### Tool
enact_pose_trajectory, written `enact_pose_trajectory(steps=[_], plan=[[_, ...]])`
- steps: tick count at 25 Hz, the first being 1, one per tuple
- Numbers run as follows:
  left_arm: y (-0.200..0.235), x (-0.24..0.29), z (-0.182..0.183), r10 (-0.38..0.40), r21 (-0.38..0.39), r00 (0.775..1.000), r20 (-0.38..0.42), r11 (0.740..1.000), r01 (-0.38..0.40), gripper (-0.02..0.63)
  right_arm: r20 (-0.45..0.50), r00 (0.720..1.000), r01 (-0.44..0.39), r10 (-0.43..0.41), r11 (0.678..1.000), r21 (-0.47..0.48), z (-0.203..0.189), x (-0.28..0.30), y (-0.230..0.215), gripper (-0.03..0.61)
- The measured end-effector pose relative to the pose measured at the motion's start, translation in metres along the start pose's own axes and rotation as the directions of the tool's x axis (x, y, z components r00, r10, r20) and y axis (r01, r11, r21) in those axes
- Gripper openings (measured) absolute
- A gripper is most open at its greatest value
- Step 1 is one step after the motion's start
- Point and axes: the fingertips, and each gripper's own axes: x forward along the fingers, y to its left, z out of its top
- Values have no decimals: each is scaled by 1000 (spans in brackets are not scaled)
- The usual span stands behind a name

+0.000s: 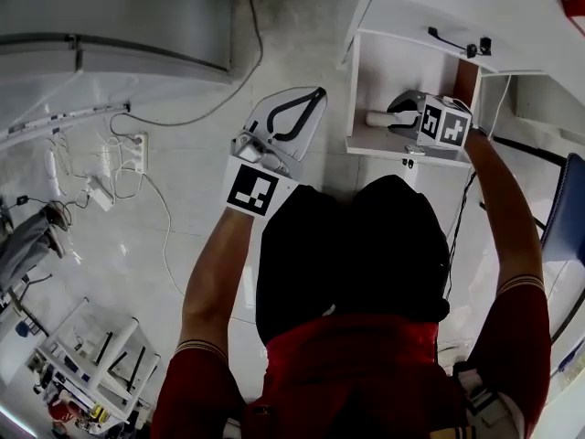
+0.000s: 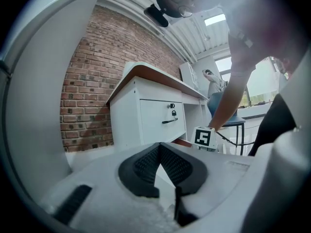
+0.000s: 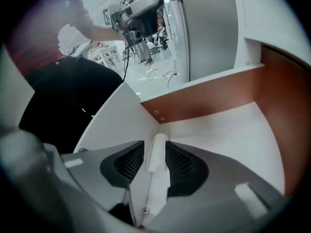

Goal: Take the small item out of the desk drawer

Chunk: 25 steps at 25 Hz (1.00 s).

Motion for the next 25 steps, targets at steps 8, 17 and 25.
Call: enact_pose_trajectory(steps=[8, 17, 25], plan=[[0, -4, -23, 9, 3, 1000, -29, 1000, -9, 3, -126, 989, -78, 77, 997, 1, -34, 32, -3, 170], [-1, -1, -28, 11, -19, 999, -34, 1000, -12, 3, -138, 985, -99, 103, 994, 37, -41, 47, -6, 153], [-2, 0, -19, 0, -36, 999, -48, 999, -2, 3, -159, 986, -54, 53, 999, -4, -36, 42, -7, 124]])
